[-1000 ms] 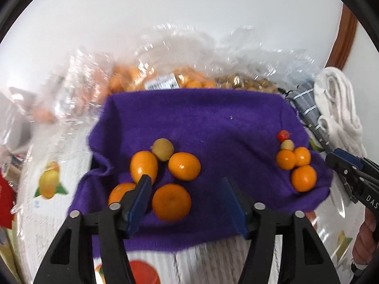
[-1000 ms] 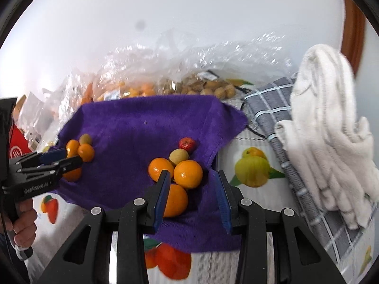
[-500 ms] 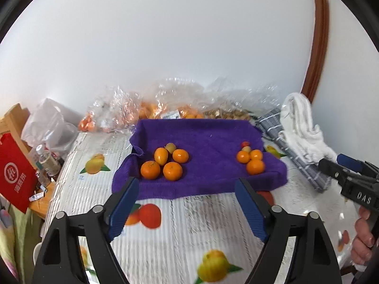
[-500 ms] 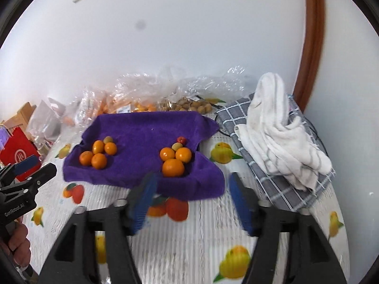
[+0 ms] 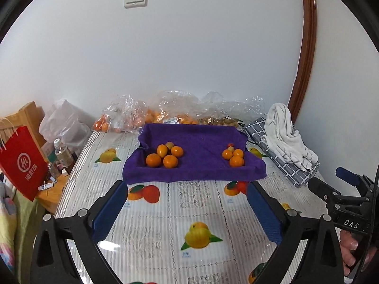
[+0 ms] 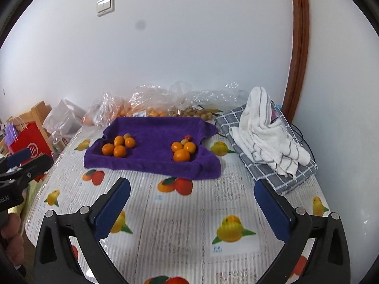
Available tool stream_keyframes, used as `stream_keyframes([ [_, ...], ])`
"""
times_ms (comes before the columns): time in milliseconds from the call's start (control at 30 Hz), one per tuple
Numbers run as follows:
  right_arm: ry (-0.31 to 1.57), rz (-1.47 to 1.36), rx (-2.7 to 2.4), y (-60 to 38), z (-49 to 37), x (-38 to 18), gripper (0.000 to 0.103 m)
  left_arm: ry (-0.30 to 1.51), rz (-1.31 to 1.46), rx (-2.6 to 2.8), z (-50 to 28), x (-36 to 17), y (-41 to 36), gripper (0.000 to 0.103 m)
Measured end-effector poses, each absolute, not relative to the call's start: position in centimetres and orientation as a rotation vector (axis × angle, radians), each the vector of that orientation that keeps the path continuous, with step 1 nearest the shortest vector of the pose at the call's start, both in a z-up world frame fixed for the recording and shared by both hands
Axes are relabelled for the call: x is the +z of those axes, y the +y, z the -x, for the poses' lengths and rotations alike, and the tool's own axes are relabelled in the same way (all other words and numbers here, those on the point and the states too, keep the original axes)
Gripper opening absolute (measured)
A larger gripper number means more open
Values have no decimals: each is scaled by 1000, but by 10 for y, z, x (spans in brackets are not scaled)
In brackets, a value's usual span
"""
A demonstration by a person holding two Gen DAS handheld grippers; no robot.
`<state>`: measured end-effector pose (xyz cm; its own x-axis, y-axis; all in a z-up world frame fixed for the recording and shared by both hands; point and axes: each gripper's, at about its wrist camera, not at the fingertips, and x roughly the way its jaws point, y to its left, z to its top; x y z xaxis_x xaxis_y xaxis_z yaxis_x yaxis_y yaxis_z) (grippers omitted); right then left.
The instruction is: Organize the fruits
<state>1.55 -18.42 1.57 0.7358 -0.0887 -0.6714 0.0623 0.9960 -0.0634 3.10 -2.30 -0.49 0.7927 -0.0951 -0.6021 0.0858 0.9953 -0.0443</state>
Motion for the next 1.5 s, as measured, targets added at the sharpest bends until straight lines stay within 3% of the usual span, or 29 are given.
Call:
stream_keyframes([
  [1500, 702, 52, -114, -188, 26, 26, 103, 596, 4, -59, 8, 2, -20, 101],
])
